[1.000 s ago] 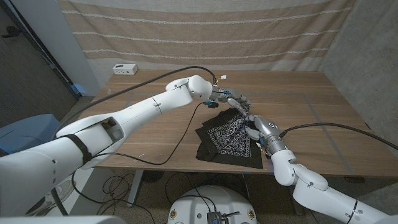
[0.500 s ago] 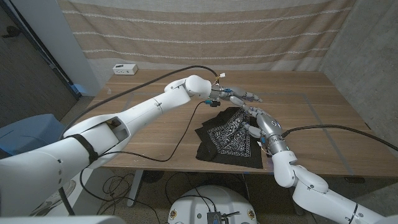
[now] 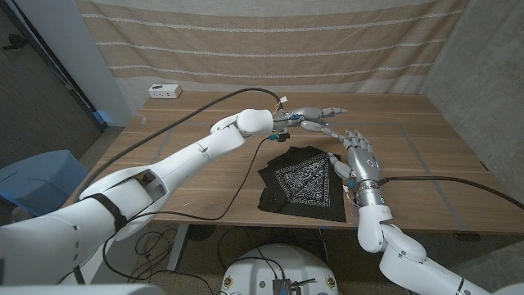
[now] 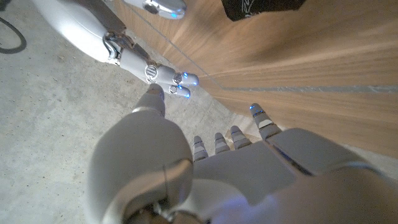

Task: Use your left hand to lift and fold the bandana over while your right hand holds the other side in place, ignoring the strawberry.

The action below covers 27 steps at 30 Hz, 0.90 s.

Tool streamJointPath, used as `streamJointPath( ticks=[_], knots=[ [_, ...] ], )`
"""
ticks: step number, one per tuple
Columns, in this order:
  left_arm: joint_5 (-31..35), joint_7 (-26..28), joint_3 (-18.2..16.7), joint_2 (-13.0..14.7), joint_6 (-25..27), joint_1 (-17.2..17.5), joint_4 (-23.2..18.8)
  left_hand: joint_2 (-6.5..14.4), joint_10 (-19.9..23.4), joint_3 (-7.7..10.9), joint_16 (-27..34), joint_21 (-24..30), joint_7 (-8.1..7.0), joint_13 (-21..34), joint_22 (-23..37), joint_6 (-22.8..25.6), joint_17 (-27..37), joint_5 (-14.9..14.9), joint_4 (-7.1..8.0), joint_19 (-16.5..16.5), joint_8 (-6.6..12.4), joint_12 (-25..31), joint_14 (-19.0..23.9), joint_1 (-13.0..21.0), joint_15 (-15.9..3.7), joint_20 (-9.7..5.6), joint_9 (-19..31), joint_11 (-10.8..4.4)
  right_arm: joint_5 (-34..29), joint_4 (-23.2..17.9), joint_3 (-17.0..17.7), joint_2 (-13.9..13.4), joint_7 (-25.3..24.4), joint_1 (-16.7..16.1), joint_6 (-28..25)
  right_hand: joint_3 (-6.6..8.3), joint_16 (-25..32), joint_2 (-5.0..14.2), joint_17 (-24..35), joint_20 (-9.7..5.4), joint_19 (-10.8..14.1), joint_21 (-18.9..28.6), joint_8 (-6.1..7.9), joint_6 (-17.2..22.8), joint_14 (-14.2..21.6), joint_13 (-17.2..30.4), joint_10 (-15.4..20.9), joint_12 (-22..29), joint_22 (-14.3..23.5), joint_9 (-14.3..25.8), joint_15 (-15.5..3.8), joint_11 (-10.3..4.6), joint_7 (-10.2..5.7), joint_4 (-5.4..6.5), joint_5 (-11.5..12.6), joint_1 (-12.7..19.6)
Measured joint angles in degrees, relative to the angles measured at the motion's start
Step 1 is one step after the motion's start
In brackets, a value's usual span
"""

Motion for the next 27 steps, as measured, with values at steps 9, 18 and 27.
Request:
streamJointPath(
  ticks=[9,18,27],
  knots=[
    [7.13,9.12,-2.84,4.80,8.67,5.71,-11.50,-0.71,20.72,-1.03,2.25,0.73,5.46,1.09,0.53,15.10,0.93,0.00,-0.97,2.54,2.65,5.61,15.11,-2.74,-1.98,-0.97,0.18,0.81,-0.30,0.89,0.64,-0.06,-1.83,-0.46,2.60,0.80,1.10,0.48,0.17,-2.52,6.52,1.54,0.23,2.81,5.40,0.00,4.04,0.66,0.01,0.01,-2.42,-1.02,-0.41,-0.80,0.00,0.49],
    [17.90,13.20,-2.41,8.87,24.07,9.51,-24.61,-1.84,22.96,-1.53,1.81,0.95,7.11,1.49,0.53,21.15,0.93,-0.12,-1.32,2.63,3.54,5.61,15.30,-4.64,-1.31,-1.05,0.44,1.09,-0.23,1.41,0.91,-1.16,-1.00,-0.05,6.14,1.49,1.85,0.48,0.44,-3.42,10.12,2.37,0.65,4.79,8.85,0.01,7.96,1.54,0.01,0.01,-3.25,-1.21,-0.09,-0.58,-0.29,0.49],
    [25.33,11.71,-0.07,11.88,41.39,10.27,-32.35,-2.07,20.68,-2.24,0.68,0.27,8.42,1.70,0.52,25.41,1.20,-0.25,-0.74,1.28,4.18,4.03,12.75,-6.67,0.34,-0.35,0.71,2.47,0.84,1.53,0.95,-2.88,2.24,0.45,11.52,4.55,4.08,1.96,0.72,-4.46,16.10,3.26,1.54,11.45,18.22,0.15,17.95,3.56,0.10,0.01,-3.51,-1.22,0.65,-1.00,-0.49,0.75]
  ],
)
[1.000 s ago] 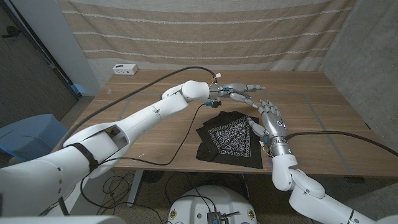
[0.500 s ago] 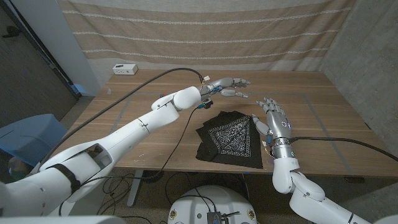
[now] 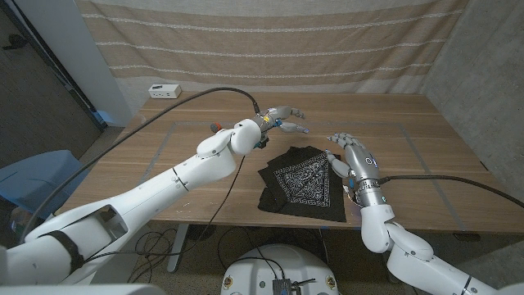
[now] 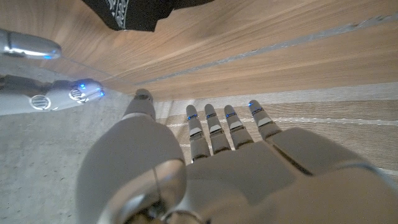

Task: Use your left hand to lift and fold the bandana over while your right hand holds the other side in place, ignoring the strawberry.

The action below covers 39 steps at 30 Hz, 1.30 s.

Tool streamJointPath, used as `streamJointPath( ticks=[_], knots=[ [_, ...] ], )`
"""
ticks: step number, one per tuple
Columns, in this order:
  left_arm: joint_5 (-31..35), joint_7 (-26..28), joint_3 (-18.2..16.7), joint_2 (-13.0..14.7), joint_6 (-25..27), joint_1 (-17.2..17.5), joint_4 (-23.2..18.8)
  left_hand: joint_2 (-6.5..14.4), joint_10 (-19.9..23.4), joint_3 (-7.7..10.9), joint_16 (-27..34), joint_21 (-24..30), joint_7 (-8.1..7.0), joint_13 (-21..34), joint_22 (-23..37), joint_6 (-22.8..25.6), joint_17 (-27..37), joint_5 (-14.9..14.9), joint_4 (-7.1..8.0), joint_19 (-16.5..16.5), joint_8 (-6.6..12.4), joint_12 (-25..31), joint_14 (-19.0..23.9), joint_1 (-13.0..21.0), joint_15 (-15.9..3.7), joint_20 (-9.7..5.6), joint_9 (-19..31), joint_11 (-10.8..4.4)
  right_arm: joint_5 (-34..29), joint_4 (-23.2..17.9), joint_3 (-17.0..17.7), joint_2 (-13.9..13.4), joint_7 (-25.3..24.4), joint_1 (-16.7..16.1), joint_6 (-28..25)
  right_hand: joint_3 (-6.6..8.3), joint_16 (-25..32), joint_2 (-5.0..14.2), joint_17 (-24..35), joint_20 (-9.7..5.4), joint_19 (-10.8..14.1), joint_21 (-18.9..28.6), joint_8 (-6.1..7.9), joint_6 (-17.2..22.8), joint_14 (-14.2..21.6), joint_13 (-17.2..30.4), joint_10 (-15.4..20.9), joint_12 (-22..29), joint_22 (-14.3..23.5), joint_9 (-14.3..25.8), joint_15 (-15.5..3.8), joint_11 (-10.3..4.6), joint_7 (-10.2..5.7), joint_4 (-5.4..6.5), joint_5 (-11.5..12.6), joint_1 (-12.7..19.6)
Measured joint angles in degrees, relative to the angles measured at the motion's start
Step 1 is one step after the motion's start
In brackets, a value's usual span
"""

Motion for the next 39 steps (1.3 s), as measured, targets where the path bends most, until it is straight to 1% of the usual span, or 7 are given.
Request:
streamJointPath(
  ticks=[8,14,18,26,28,31,39],
  knots=[
    [3.59,-3.58,1.90,1.96,11.38,-0.79,-3.34,-0.30,-0.36,-0.23,-0.44,-0.27,0.93,0.05,-0.01,3.29,0.00,0.00,0.23,-0.62,0.42,-0.30,-1.36,-0.90,0.95,0.20,0.27,0.36,-0.10,-0.57,-0.48,-1.02,2.58,0.16,2.36,3.34,1.89,0.57,0.00,-0.51,4.39,1.05,1.84,8.53,8.68,0.00,9.01,1.54,0.06,-0.28,-0.25,-0.72,-0.17,-0.31,-0.21,0.58],
    [5.62,-7.65,4.39,3.78,16.70,-2.71,-5.13,-0.49,-1.53,-0.68,-0.89,-0.66,1.77,0.05,-0.01,4.76,0.00,0.00,0.26,-1.34,0.63,-0.97,-3.34,-1.76,1.71,0.30,0.27,0.76,-0.24,-1.57,-0.72,-1.79,5.92,0.15,3.20,3.85,2.65,0.83,0.53,-0.19,5.28,1.06,2.49,13.38,11.64,0.00,13.22,2.17,0.33,-0.28,-0.40,-0.12,0.49,0.05,-0.51,0.85],
    [6.80,-11.01,6.37,4.44,18.85,-4.83,-5.55,-0.53,-3.13,-0.68,-1.23,-1.08,2.05,0.05,-0.01,5.04,-0.17,0.00,0.25,-2.30,0.63,-1.60,-4.93,-2.18,2.17,0.40,0.26,1.15,0.37,-2.14,-0.85,-2.21,8.32,0.16,3.69,3.26,2.65,-0.18,0.53,0.12,5.59,1.54,2.49,13.98,12.37,-0.01,14.05,2.17,0.33,-0.27,-0.51,0.51,0.68,0.64,-0.65,-0.67],
    [9.83,-19.80,11.15,5.02,21.64,-10.26,-5.39,-0.23,-6.28,-0.77,-1.66,-1.78,2.59,0.05,0.26,5.12,-0.17,0.00,0.16,-3.53,-0.26,-3.09,-8.41,-2.47,2.91,0.44,0.26,1.74,1.60,-2.78,-1.01,-2.59,11.83,0.24,4.40,3.51,2.65,-0.05,0.53,0.12,5.59,1.54,2.49,14.29,12.76,-0.01,14.44,2.17,0.33,-0.27,-0.30,0.91,0.99,1.33,-0.85,-1.55],
    [9.83,-19.80,12.32,5.00,21.64,-11.66,-5.04,-0.23,-6.81,-0.90,-1.88,-1.78,2.80,-0.05,0.28,4.90,-0.17,0.00,0.04,-3.89,-0.28,-3.49,-9.16,-2.47,3.25,0.41,0.26,2.11,1.88,-2.78,-1.01,-2.59,12.54,0.24,4.52,3.63,2.65,-0.05,0.53,0.12,5.59,1.54,2.40,14.49,12.76,-0.01,14.44,2.17,0.33,-0.27,-0.30,0.90,0.78,1.20,-0.85,-1.55],
    [11.99,-27.20,14.08,4.75,22.34,-14.05,-4.35,-0.23,-7.92,-0.72,-1.88,-2.11,2.99,-0.11,0.28,4.71,-0.17,0.00,-0.14,-4.53,-0.71,-3.84,-10.24,-2.47,3.32,0.40,0.26,2.39,2.27,-3.17,-1.13,-2.73,13.55,0.24,4.59,3.76,2.65,0.12,0.53,0.12,5.59,1.54,2.23,14.49,12.76,-0.01,14.44,1.88,0.33,-0.27,-0.30,0.90,0.78,1.07,-0.85,-1.72],
    [14.28,-35.47,17.05,3.89,22.12,-18.26,-2.63,-0.23,-8.50,-0.66,-1.88,-2.32,3.71,-0.11,0.28,4.82,-0.16,0.00,-0.21,-4.83,-1.21,-3.97,-11.36,-2.47,3.64,0.69,0.25,2.97,2.64,-3.23,-1.18,-2.73,14.47,0.16,4.99,4.23,2.65,0.18,0.48,0.12,5.59,1.54,1.79,14.49,12.76,-0.01,14.44,1.82,0.32,-0.27,-0.29,0.90,0.78,1.07,-0.85,-1.78]
  ],
)
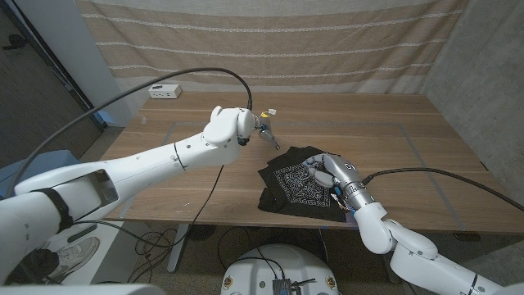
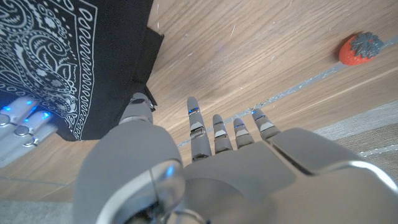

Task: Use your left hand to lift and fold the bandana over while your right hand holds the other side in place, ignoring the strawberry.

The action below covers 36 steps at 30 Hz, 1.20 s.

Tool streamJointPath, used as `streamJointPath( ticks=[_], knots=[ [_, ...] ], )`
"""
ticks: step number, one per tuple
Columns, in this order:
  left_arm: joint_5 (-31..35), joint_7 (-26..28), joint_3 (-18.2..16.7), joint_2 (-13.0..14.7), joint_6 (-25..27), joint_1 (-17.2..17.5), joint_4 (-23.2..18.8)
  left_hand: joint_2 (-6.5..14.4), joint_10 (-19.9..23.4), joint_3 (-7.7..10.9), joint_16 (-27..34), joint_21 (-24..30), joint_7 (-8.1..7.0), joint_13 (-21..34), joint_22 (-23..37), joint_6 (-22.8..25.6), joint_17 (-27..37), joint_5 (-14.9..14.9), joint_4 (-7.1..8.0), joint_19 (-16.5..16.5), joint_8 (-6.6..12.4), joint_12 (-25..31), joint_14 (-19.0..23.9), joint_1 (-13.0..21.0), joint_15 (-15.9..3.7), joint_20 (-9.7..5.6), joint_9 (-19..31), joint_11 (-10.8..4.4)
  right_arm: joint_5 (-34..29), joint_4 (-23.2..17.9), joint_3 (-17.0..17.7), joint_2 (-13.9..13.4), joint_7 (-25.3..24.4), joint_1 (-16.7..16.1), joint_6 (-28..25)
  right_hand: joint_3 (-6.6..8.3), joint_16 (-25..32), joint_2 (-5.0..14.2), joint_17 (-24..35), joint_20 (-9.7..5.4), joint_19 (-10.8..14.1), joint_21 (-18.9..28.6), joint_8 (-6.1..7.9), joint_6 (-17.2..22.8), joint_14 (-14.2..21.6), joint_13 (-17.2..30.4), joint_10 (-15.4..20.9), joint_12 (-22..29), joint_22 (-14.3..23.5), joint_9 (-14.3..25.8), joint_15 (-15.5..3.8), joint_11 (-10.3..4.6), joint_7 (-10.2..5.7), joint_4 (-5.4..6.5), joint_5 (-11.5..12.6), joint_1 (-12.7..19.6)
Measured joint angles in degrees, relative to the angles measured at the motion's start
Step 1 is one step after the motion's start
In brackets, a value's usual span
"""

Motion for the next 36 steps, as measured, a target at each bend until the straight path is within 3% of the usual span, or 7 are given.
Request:
streamJointPath(
  ticks=[10,19,36],
  knots=[
    [2.38,-6.68,1.97,-1.84,-1.77,-2.59,3.09,0.39,-1.54,0.71,0.00,0.00,-0.75,0.00,0.00,-0.75,-0.27,0.00,-0.71,-0.19,-1.02,-0.44,-1.45,0.39,-0.01,-0.19,0.00,-0.30,0.06,0.18,0.09,0.29,-0.55,-0.74,0.46,0.17,-0.27,0.00,-0.13,0.22,0.22,0.00,0.00,0.00,0.31,0.00,0.03,-0.33,0.00,0.00,-0.31,0.04,0.00,-0.17,0.00,0.00],
    [2.32,-7.56,1.44,-3.13,-4.55,-2.37,5.57,0.92,-2.14,1.04,0.00,-0.23,-1.69,0.01,-0.01,-1.03,-0.28,0.00,-1.04,-1.11,-1.05,-0.44,-2.35,0.92,-0.33,-0.49,0.00,-0.91,0.12,0.06,0.60,0.31,-1.17,-1.71,0.47,0.38,-0.71,0.00,-0.13,0.31,0.31,0.00,-0.44,0.31,0.62,-0.01,0.31,-0.55,-0.01,0.00,0.00,0.32,0.31,-0.38,0.01,0.01],
    [-2.08,-7.67,0.45,-6.80,-11.22,-2.30,11.70,1.67,-2.44,1.62,0.26,-0.44,-1.17,-0.27,-0.01,-0.27,-0.27,0.00,-1.61,-1.10,-1.05,-0.44,-3.27,1.67,-0.03,-0.49,-0.01,-0.61,0.35,-0.32,1.89,-0.02,-2.50,-3.21,0.47,0.86,-0.71,-0.23,-0.12,0.31,0.31,0.00,-0.88,0.32,0.82,-0.01,0.61,-0.98,-0.01,0.01,-0.21,0.62,0.33,-0.40,0.01,-0.22]
  ],
)
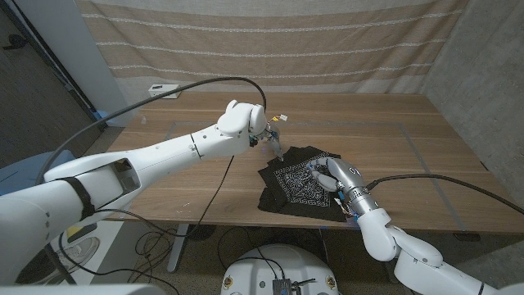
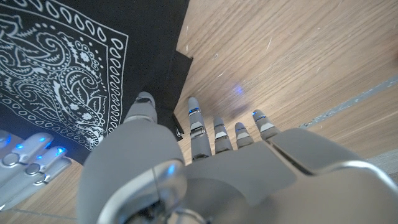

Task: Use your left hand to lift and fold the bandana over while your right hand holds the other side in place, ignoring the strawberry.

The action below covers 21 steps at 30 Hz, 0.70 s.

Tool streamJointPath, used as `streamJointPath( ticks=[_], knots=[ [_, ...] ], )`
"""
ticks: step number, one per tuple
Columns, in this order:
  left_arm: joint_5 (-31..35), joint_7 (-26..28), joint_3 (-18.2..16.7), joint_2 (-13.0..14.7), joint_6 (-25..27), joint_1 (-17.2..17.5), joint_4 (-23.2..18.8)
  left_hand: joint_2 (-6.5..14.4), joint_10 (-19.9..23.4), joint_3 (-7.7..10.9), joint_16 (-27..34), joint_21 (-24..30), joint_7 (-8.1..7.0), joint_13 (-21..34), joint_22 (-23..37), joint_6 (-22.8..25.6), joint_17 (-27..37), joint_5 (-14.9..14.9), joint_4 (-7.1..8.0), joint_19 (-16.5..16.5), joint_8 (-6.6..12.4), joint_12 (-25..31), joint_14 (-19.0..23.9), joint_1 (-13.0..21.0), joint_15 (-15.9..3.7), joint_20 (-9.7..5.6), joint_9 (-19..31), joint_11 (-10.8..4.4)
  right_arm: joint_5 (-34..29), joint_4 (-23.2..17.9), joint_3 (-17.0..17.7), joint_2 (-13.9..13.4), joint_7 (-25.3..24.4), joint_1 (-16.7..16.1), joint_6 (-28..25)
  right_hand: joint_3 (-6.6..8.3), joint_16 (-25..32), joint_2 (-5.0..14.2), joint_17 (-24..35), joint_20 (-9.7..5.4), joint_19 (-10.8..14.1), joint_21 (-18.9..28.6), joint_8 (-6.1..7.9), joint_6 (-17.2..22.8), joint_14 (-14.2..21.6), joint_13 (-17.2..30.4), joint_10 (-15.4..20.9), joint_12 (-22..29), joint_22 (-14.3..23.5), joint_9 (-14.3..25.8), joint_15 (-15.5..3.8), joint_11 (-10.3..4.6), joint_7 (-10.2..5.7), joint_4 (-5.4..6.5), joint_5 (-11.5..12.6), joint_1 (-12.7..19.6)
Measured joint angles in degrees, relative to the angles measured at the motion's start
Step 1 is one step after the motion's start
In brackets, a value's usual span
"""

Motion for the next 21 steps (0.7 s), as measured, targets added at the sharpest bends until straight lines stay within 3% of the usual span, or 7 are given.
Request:
streamJointPath(
  ticks=[6,10,21],
  knots=[
    [-1.65,0.20,0.06,-1.40,-2.16,-0.60,2.39,0.68,0.03,0.59,0.00,0.00,0.98,0.00,0.00,2.54,0.00,0.00,-0.59,0.00,0.06,0.00,0.00,0.68,0.00,0.00,0.02,-0.02,0.15,-0.01,0.31,0.00,-0.38,-0.37,-0.02,0.00,0.00,0.00,0.12,-0.31,0.31,0.00,0.00,0.29,0.00,0.00,0.00,0.00,0.00,0.00,0.00,0.00,0.29,0.00,0.00,0.00],
    [-3.87,0.48,-0.34,-2.10,-4.04,-0.72,3.94,1.65,1.70,1.51,0.45,0.05,1.42,0.01,0.00,7.33,0.01,0.00,-1.50,0.66,1.44,0.73,0.74,2.33,-0.74,-0.61,0.06,-0.61,0.22,-0.02,0.48,0.03,-0.49,-0.55,-0.15,0.00,0.00,0.00,0.16,-0.31,0.31,0.00,0.00,0.29,0.00,0.00,0.00,-0.21,0.00,0.00,0.00,0.00,0.29,0.00,0.00,0.00],
    [-12.63,0.28,-2.60,-2.89,-8.82,-1.30,8.04,2.12,5.88,3.83,0.86,0.71,5.53,-0.57,0.00,18.63,-0.27,0.46,-1.80,2.81,4.31,2.02,3.54,4.85,-0.54,-0.29,0.64,0.09,0.49,0.46,0.59,0.38,-0.59,-0.34,-0.49,0.00,0.00,0.02,0.43,-0.31,0.30,0.00,-0.45,0.28,-0.01,0.00,0.31,-0.42,0.00,0.00,0.00,0.31,0.28,0.00,0.00,-0.02]
  ],
)
